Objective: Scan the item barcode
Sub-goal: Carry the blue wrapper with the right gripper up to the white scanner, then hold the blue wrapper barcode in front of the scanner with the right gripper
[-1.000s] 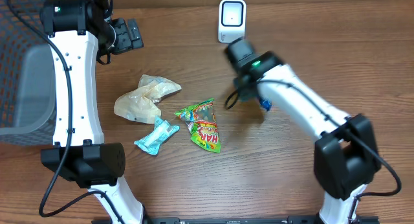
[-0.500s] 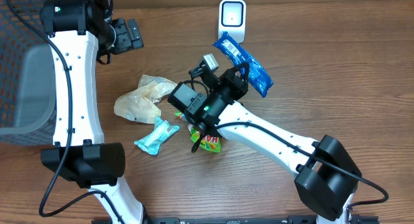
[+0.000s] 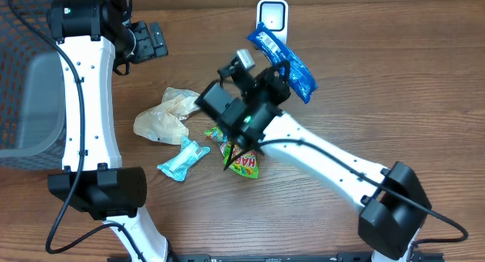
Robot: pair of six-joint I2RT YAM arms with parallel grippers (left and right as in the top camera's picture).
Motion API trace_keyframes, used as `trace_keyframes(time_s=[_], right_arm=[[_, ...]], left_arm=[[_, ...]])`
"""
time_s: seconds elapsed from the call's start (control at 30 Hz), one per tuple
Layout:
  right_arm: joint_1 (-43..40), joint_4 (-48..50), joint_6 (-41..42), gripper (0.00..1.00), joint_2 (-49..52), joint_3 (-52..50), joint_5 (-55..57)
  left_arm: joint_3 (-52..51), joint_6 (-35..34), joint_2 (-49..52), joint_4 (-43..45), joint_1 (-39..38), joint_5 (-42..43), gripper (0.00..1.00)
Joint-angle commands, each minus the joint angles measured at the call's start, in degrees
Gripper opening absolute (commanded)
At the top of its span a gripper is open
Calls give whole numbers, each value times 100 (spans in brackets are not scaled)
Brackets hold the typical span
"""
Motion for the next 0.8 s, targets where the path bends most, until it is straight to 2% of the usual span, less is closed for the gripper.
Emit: trace_keyframes(time_s=[0.0, 0.2, 0.3, 0.4, 0.5, 0.57, 0.77], right_arm=[[-776, 216, -20, 4, -247, 278, -3298], [-2433, 778, 120, 4, -245, 365, -8124], [-3274, 1373, 664, 4, -116, 343, -10336], [-3904, 2264, 1482, 4, 203, 343, -12087], [-4131, 3469, 2439, 4, 634, 343, -13105], [-4135, 4457, 3394, 4, 953, 343, -13416], [-4124, 6435, 5941, 4, 1832, 343, -13427]], left_arm=[[-52, 52, -17, 7, -22, -55, 100], [-52, 50, -17, 9, -20, -55, 100], [-52, 52, -17, 9, -11, -55, 100], [-52, 52, -17, 9, -11, -55, 100], [-52, 50, -17, 11, -15, -52, 100], [-52, 50, -17, 9, -15, -52, 100], [-50, 50, -17, 7, -11, -55, 100]])
